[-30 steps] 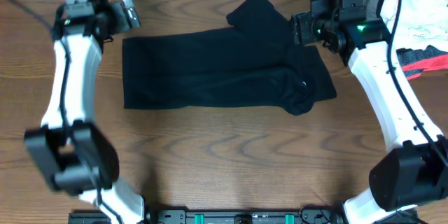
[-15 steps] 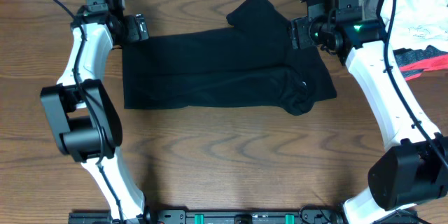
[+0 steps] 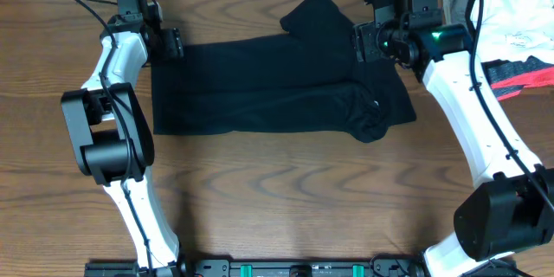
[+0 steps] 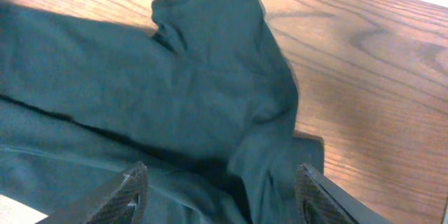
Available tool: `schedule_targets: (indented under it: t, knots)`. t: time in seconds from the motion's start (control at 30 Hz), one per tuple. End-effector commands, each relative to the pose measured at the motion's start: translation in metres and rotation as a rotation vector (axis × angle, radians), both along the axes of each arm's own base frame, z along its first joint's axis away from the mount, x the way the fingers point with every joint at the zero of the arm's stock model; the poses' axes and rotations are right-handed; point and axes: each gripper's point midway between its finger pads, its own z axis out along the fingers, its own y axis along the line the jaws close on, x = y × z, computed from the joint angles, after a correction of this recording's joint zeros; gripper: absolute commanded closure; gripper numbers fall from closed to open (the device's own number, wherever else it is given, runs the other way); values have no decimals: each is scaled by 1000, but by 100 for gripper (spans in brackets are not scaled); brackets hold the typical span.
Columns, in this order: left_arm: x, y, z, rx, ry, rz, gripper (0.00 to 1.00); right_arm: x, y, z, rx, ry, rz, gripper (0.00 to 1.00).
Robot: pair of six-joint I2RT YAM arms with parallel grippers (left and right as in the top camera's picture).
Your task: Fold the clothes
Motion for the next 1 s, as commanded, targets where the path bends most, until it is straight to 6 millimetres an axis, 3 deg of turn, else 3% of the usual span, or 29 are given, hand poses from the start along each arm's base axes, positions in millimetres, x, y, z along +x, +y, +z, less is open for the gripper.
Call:
schedule_targets:
  t: [0.0, 0.13, 0.4, 0.53, 0.6, 0.63, 0.83, 0.97]
  knots:
    - [4, 3, -21, 5, 18, 0, 28, 1, 8, 8, 1, -21, 29, 35]
    - [6, 6, -32, 18, 23, 11, 36, 0, 9, 8, 1, -21, 31, 37]
    - [10, 22, -31, 103, 8, 53, 46, 1, 9, 9, 2, -23, 32, 38]
    - [10, 20, -33, 101, 12, 50, 65, 1, 9, 9, 2, -24, 32, 40]
    - [10, 19, -33, 101, 13, 47, 91, 1, 10, 9, 2, -24, 34, 40]
    - [9, 18, -34, 101, 15, 45, 94, 1, 10, 9, 2, -24, 34, 40]
    - [9, 8, -34, 101, 22, 27, 94, 1, 10, 9, 1, -27, 34, 43]
    - [3, 7, -26, 102, 37, 27, 94, 11, 11, 18, 6, -80, 28, 54]
